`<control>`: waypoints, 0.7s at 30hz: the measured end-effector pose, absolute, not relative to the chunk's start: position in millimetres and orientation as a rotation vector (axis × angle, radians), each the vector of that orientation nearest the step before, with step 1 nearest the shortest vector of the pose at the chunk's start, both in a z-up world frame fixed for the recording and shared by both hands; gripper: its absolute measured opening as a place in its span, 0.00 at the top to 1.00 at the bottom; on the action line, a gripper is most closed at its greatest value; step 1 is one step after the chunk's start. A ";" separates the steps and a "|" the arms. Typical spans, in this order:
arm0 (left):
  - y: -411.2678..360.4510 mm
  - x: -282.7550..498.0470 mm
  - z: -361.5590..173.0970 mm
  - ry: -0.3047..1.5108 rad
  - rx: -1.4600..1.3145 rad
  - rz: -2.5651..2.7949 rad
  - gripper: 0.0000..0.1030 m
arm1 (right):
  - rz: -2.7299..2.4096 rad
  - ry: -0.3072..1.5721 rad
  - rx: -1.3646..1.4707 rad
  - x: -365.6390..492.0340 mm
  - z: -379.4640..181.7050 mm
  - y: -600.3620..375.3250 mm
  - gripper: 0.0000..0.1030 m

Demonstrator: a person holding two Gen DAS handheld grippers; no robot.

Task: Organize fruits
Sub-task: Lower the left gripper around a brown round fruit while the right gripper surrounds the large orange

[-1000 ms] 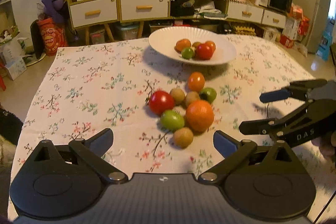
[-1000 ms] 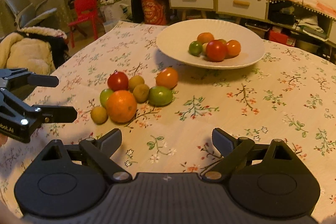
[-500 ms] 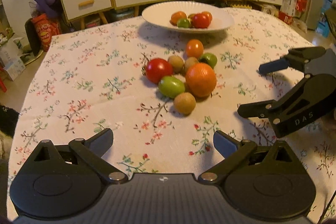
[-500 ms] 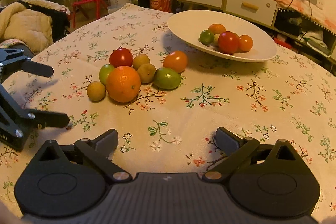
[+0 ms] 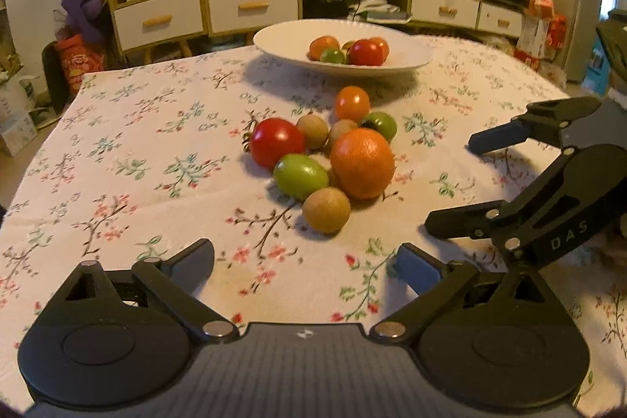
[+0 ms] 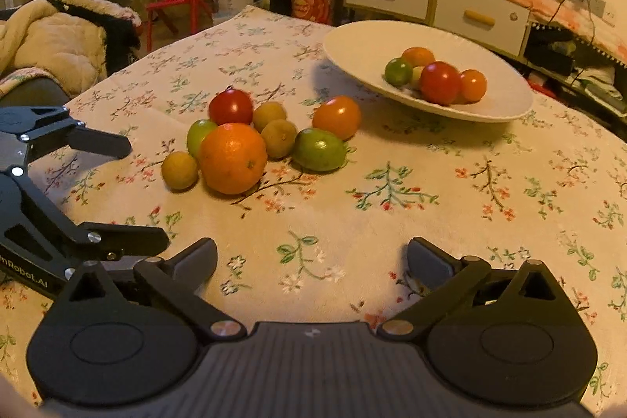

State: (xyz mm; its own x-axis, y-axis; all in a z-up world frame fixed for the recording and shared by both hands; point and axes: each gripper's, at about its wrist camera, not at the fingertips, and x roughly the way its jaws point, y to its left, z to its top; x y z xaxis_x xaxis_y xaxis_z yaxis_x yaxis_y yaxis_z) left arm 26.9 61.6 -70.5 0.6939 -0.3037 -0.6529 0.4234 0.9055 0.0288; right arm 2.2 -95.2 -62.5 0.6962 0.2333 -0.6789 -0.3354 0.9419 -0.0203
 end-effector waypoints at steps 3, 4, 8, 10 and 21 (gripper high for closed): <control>57.9 28.6 -69.8 0.669 0.174 -0.430 0.27 | 0.312 0.721 -0.143 3.9 -62.5 -98.7 0.00; 56.1 28.9 -69.3 0.662 0.176 -0.437 0.33 | 0.312 0.719 -0.143 5.1 -62.1 -99.8 0.01; 51.8 33.1 -68.1 0.651 0.171 -0.456 0.48 | 0.320 0.715 -0.140 7.1 -60.4 -102.0 0.02; 51.6 34.6 -67.4 0.650 0.164 -0.460 0.60 | 0.326 0.710 -0.146 6.9 -60.5 -101.4 0.05; 69.9 44.1 -60.4 0.726 0.035 -0.434 0.82 | 0.404 0.694 -0.121 10.9 -53.1 -90.2 0.26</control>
